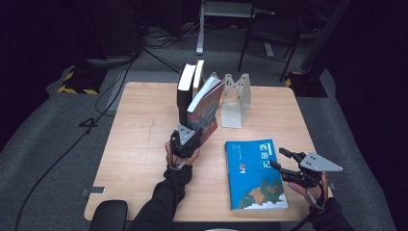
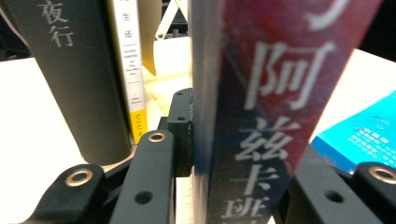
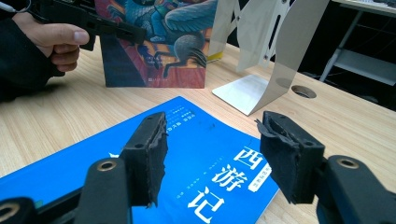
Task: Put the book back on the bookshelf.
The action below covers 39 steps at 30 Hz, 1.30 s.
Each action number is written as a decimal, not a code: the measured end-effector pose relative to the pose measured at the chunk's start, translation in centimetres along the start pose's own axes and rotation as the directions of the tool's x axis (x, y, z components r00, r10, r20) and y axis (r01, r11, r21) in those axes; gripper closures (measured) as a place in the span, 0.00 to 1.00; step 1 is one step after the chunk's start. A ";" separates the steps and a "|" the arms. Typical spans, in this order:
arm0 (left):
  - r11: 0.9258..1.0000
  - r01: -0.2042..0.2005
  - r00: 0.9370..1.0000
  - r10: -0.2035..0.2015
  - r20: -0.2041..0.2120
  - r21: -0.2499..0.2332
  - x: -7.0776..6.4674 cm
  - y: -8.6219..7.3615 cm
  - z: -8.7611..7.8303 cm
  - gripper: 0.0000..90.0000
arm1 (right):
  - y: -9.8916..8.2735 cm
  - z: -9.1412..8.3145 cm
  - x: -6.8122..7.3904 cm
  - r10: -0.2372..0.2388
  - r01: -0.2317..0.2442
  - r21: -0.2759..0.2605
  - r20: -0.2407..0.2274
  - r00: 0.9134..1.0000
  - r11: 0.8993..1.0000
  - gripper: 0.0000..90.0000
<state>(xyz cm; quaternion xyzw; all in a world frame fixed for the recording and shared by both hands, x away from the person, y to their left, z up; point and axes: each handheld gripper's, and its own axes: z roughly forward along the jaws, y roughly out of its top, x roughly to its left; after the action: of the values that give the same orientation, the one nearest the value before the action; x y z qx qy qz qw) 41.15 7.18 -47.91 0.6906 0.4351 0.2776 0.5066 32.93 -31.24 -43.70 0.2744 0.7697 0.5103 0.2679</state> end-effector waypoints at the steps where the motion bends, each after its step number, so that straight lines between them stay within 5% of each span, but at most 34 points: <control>1: 1.000 0.000 1.000 0.000 0.000 0.000 0.0 0.0 0.0 0.81 | 0.0 0.0 0.0 0.000 0.000 0.000 0.000 1.000 1.000 0.46; 9: 1.000 0.025 0.998 -0.025 -0.054 -0.016 -1.5 0.5 2.1 0.82 | -0.1 0.2 0.1 -0.003 0.003 0.006 -0.003 1.000 1.000 0.46; 17: 0.994 0.108 0.988 -0.108 -0.111 -0.013 -0.7 1.6 4.6 0.81 | -0.2 0.0 -0.2 0.003 -0.003 0.003 -0.001 1.000 1.000 0.46; 28: 0.995 0.100 0.983 -0.101 -0.153 -0.014 -0.8 2.6 6.6 0.81 | -0.1 0.1 -0.1 -0.004 0.004 0.005 -0.003 1.000 1.000 0.47; 35: 1.000 0.008 0.984 -0.006 -0.176 0.008 -1.3 3.4 8.1 0.81 | -0.2 0.0 -0.3 0.000 0.000 -0.001 -0.001 1.000 1.000 0.47; 39: 1.000 -0.003 0.984 0.005 -0.177 0.013 -1.5 3.8 8.5 0.81 | -0.1 0.1 -0.3 0.000 0.000 -0.002 -0.001 1.000 1.000 0.47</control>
<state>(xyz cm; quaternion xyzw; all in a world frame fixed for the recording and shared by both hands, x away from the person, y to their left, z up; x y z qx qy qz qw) 48.67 1.58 -47.05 0.6674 0.4788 0.3359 0.4610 33.16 -31.46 -43.80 0.2739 0.7695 0.5111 0.2677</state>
